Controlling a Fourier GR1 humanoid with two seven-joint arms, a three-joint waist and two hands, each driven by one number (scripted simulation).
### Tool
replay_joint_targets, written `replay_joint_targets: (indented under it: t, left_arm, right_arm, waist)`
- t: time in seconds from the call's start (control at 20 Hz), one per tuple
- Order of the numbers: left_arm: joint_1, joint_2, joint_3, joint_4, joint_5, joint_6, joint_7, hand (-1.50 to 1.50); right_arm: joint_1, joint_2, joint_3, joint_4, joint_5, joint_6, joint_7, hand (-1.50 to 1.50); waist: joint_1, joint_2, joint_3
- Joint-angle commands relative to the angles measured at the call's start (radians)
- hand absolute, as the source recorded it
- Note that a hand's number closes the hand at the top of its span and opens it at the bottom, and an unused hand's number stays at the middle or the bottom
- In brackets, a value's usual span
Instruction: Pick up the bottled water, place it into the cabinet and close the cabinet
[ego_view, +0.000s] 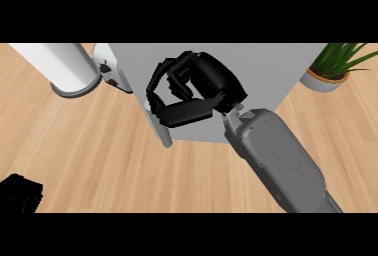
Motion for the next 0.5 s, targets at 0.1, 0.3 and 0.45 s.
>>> replay_joint_targets:
  t: [0.1, 0.3, 0.45]
  left_arm:
    - [-0.041, -0.009, 0.0, 0.003, -0.008, 0.005, 0.008, 1.5]
    - [-0.057, 0.002, 0.006, -0.03, 0.009, 0.01, 0.039, 1.5]
    - [-0.061, -0.013, -0.006, -0.014, 0.003, 0.012, 0.038, 1.5]
  right_arm:
    - [-0.035, -0.105, -0.134, 0.211, 0.008, 0.034, -0.074, 1.5]
    - [-0.048, -0.109, -0.152, 0.222, -0.008, 0.05, -0.087, 1.5]
    - [-0.046, -0.088, -0.137, 0.234, 0.006, 0.036, -0.094, 1.5]
  waist:
    - [-0.009, 0.062, 0.004]
    - [-0.001, 0.063, 0.005]
    - [0.0, 0.064, 0.003]
